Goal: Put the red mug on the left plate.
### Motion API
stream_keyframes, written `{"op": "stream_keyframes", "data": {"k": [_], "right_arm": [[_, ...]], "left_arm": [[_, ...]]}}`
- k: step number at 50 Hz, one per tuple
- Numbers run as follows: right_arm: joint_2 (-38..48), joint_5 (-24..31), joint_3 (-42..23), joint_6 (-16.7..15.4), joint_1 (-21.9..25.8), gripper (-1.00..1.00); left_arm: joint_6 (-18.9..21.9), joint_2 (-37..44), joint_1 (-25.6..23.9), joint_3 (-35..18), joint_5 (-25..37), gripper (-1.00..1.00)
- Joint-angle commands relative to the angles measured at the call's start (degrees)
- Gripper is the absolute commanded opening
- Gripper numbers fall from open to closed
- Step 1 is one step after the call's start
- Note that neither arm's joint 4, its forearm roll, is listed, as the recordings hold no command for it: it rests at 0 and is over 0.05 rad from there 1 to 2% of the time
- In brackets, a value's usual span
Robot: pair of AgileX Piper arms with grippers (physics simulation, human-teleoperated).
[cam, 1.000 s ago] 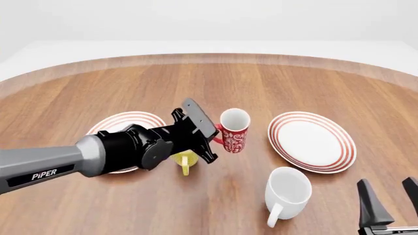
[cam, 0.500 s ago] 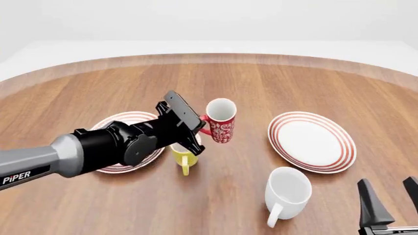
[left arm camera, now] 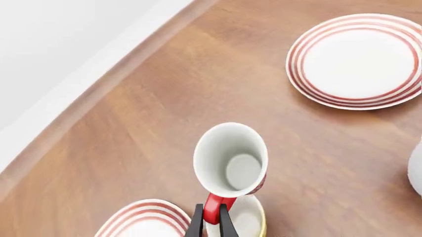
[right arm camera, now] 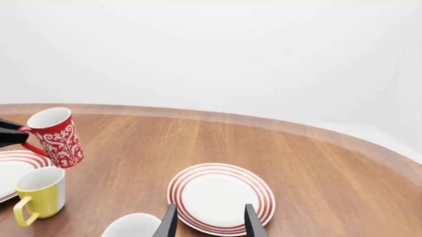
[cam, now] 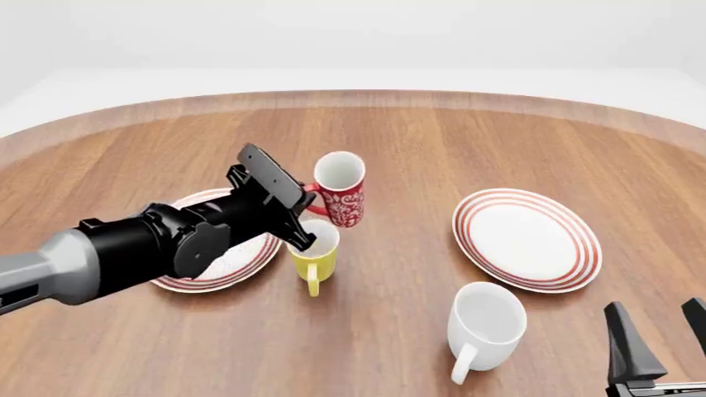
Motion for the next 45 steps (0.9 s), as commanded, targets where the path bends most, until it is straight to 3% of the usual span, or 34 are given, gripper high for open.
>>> {"op": "stream_keyframes", "data": {"k": [1, 45], "right_arm": [[0.0, 0.58, -0.69, -0.1, -0.03, 1.0], [0.0, 0.69, -1.44, -0.81, -0.04, 1.0]], "left_arm": [[0.28, -1.82, 2.91, 2.5, -1.69, -1.0], [-0.16, -8.27, 16.89, 12.5, -8.18, -1.0]]}}
